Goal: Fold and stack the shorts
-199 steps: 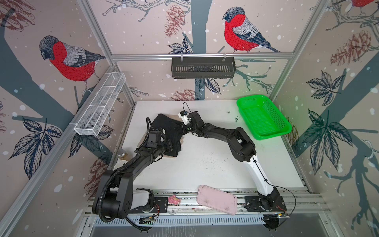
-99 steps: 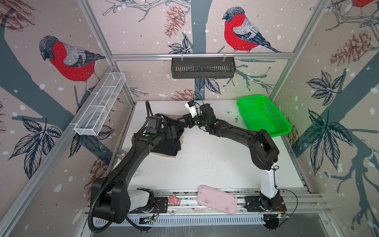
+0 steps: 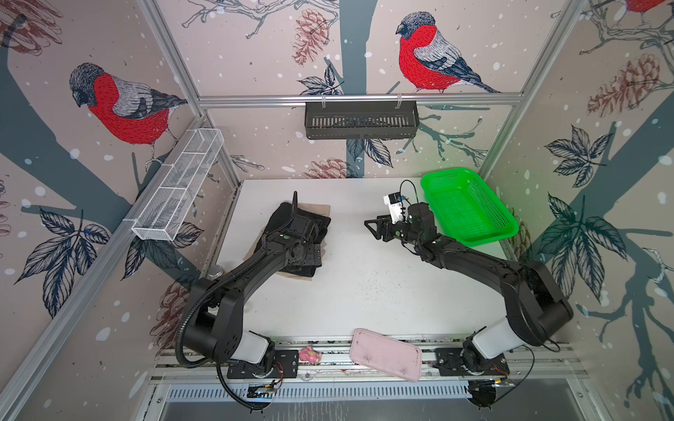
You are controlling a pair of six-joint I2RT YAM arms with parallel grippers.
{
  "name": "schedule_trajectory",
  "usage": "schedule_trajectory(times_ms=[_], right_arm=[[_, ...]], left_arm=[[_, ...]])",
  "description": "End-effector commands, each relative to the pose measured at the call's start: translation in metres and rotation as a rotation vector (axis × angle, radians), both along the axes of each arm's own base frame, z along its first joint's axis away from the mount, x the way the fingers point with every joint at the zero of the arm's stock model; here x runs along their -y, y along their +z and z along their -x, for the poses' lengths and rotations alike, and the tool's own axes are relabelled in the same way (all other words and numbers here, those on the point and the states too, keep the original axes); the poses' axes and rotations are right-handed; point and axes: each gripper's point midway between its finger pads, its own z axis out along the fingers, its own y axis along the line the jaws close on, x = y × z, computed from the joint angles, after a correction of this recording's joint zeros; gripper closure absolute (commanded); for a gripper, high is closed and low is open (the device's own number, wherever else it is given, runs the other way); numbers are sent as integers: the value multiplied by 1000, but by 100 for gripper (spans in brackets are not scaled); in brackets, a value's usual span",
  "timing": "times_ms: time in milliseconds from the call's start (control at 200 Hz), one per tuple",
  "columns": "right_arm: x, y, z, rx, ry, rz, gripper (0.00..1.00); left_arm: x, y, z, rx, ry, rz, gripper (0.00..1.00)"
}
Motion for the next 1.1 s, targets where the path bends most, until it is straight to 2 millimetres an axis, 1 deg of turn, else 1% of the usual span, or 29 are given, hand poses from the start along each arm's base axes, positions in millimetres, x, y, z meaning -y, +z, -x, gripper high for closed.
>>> schedule_trajectory(times_ms=[0,90,190,275,370,475,505,515,525,590,650,705,770,850,970,1035,1095], right_arm=[[11,-1,6,10,-25,0,31],[18,-4,14,4,-37,-2,31],[24,-4,18,4,-58,-9,31],[25,-2,21,0,-58,-7,31],[28,0,23,1,-71,7,31],[33,0,24,2,-96,10,31],[34,-1,24,-2,-99,6,31],[34,-2,24,-3,-101,6,31],[34,-2,24,-5,-102,4,31],[32,-3,24,-13,-99,-8,31],[29,-6,23,-20,-96,-15,31],[28,-8,21,-28,-96,-15,31],[26,-11,19,-35,-96,-11,31],[24,-12,16,-38,-99,-9,31],[23,-12,12,-38,-105,-6,31],[23,-11,10,-33,-110,-3,31],[25,-9,7,-24,-123,9,28]], left_arm=[[-18,-16,6,-40,60,-95,2],[-27,-29,6,-48,86,-146,3],[-38,-32,-1,-17,114,-210,3],[-46,-34,-11,-6,131,-229,3],[-55,-38,-27,9,137,-227,3],[-74,-41,-47,16,158,-265,3],[-82,-46,-47,1,162,-294,3],[-83,-41,-55,19,166,-297,3],[-85,-39,-59,26,167,-307,4],[-94,-39,-76,38,146,-373,4],[-104,-35,-94,65,138,-447,4],[-109,-38,-108,72,119,-475,4],[-109,-38,-125,104,97,-488,4],[-105,-34,-144,158,69,-480,4],[-108,-29,-164,212,55,-431,4],[-113,-28,-166,213,65,-418,4],[-117,-19,-166,229,72,-438,4]])
